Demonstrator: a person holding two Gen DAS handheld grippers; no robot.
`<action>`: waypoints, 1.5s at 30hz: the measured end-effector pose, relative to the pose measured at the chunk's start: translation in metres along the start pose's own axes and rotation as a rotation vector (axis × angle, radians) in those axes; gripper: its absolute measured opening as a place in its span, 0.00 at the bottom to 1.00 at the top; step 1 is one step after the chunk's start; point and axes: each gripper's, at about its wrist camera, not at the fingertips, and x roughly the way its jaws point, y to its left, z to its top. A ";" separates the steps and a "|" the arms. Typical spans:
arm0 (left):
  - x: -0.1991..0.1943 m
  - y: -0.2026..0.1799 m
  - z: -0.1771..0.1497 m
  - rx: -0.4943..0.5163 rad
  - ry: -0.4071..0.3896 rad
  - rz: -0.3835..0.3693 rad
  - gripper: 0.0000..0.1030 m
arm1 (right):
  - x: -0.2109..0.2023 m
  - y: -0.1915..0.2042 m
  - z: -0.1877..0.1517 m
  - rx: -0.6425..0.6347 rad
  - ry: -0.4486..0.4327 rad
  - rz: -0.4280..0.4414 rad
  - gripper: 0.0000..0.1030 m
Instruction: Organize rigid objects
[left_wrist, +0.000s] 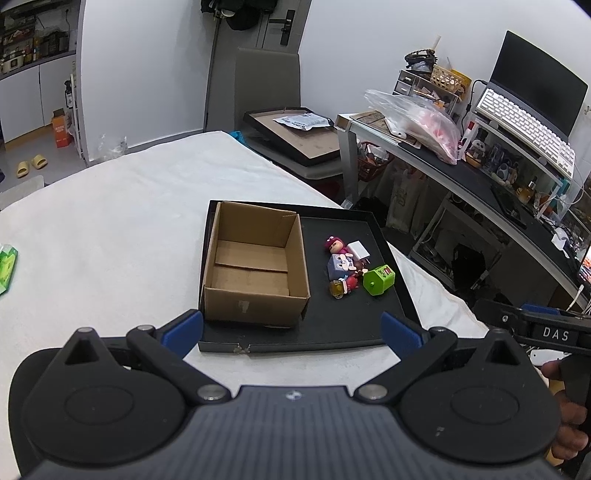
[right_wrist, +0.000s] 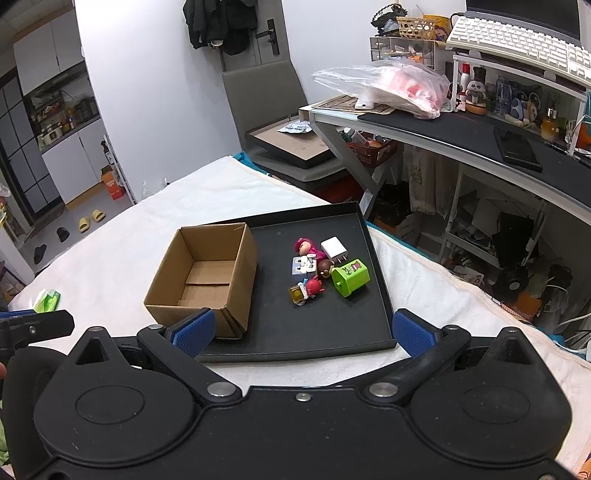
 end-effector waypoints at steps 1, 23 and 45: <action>0.000 0.001 0.000 0.000 0.001 0.000 0.99 | 0.000 0.000 0.000 0.000 0.000 0.000 1.00; 0.032 0.032 0.011 -0.069 0.015 0.012 0.97 | 0.026 -0.015 0.007 0.054 0.014 -0.016 1.00; 0.102 0.064 0.025 -0.138 0.118 0.016 0.96 | 0.092 -0.042 0.017 0.210 0.036 0.013 0.88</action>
